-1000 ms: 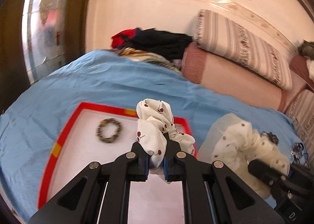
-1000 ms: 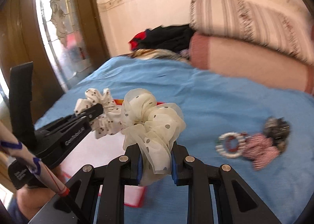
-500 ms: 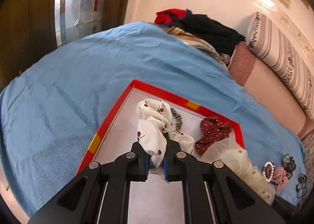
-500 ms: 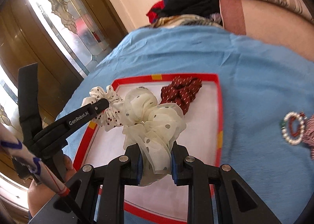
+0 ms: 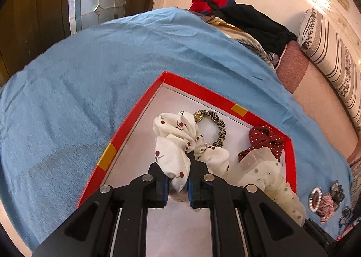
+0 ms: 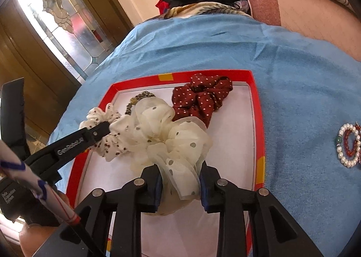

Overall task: Organize jewelry
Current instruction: 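Carry both scrunchies to the red tray and open both grippers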

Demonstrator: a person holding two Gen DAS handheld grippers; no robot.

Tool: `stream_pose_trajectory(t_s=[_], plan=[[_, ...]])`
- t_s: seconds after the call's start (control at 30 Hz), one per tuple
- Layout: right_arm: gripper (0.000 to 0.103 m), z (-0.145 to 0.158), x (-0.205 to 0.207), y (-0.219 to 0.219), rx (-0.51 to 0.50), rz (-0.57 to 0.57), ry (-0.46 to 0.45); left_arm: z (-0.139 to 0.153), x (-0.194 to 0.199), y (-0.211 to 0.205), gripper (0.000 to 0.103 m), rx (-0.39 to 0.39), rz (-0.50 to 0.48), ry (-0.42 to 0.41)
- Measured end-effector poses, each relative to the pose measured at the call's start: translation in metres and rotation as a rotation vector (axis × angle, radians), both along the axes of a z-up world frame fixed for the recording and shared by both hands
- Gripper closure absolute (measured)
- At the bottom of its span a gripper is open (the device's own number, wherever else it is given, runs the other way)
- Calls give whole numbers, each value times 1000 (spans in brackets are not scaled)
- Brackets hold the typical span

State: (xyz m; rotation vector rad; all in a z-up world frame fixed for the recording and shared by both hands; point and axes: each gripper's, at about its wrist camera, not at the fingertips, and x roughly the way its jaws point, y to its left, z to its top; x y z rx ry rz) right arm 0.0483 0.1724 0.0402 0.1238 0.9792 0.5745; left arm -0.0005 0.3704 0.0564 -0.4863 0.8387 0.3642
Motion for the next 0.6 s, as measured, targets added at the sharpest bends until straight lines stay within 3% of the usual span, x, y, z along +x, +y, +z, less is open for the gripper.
stream_pose_trajectory(t_s=[0.13,0.23,0.33,0.43,0.6], plan=[[53,-1,1,-4,1,-4,6,-1,-2,7,80,-40,2,-10],[47,2,-1,-9,13,-14,-1,0,-3,9,72,-51,7,-17],[44,9,-5,-15,15,-24,-20,6,-4,7,67,-26,15,-39],[43,14,-8,-20,13,-29,-42,14,-6,0,51,22,26,-63],[43,27,-13,-38,34,-43,-70,32,-10,-13,49,99,33,-140]])
